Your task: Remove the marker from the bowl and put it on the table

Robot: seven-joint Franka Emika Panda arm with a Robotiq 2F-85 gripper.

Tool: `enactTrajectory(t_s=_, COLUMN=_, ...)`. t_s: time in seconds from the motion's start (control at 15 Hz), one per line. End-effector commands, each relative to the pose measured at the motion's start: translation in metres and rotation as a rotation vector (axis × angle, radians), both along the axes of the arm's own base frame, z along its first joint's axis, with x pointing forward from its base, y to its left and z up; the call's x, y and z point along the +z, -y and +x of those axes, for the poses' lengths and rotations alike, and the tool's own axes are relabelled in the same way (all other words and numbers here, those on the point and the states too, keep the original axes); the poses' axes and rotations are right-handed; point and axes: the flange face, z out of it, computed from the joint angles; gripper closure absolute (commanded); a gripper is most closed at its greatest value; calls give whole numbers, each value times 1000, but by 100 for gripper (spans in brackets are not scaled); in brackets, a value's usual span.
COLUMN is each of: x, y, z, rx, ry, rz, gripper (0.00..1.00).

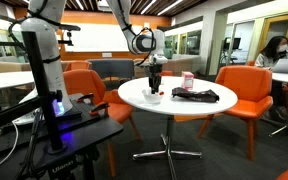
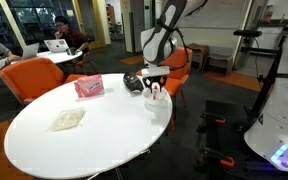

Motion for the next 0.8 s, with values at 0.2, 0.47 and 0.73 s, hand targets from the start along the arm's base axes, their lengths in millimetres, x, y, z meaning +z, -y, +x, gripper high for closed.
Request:
enactTrajectory(t_s=0.2, x=-14, y=0, z=19, rx=-72, ry=6, rz=-39, gripper=47)
enactTrajectory(t_s=0.47, x=-28, y=-4, z=26, rx=-71, ry=-15, rz=-49, gripper=62)
enactTrajectory(t_s=0.73, x=-29, y=-2, z=29, rx=-65, ry=-19, rz=-64, gripper=97)
